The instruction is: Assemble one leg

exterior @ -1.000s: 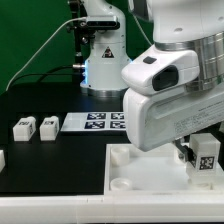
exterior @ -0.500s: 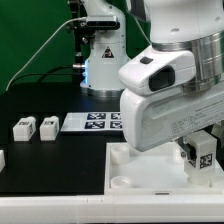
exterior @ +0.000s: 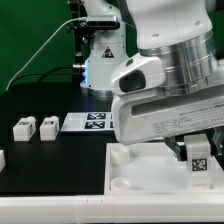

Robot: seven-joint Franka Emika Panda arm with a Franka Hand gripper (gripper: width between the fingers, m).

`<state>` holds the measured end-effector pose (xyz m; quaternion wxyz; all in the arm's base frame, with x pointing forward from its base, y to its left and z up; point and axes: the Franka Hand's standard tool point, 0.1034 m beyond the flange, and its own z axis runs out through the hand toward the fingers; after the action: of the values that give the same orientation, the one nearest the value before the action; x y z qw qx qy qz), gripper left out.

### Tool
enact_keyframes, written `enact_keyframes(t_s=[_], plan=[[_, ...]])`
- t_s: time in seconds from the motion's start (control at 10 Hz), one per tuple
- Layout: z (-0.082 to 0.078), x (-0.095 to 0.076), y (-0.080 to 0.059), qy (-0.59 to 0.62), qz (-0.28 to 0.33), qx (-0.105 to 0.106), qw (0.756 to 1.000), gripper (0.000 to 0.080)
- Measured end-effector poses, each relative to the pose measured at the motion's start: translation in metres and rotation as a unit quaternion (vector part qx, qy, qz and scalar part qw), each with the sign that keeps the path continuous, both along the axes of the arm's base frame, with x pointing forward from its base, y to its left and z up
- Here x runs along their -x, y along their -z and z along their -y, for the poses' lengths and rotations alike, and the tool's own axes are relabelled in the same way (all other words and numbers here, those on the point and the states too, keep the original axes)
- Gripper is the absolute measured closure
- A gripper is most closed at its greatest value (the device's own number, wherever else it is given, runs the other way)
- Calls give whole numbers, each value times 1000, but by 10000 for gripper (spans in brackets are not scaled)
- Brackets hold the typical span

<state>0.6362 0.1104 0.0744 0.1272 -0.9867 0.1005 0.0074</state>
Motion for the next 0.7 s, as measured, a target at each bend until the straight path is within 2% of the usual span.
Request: enact_keyframes(t_s=[0.2, 0.5, 0.6, 0.7], plan=[[1, 1, 0, 96, -15, -3, 995, 499], [1, 1, 1, 227, -50, -7, 973, 499], [0, 1, 1, 283, -62, -11, 957, 499], [0, 2, 2, 366, -69, -19, 928, 499]])
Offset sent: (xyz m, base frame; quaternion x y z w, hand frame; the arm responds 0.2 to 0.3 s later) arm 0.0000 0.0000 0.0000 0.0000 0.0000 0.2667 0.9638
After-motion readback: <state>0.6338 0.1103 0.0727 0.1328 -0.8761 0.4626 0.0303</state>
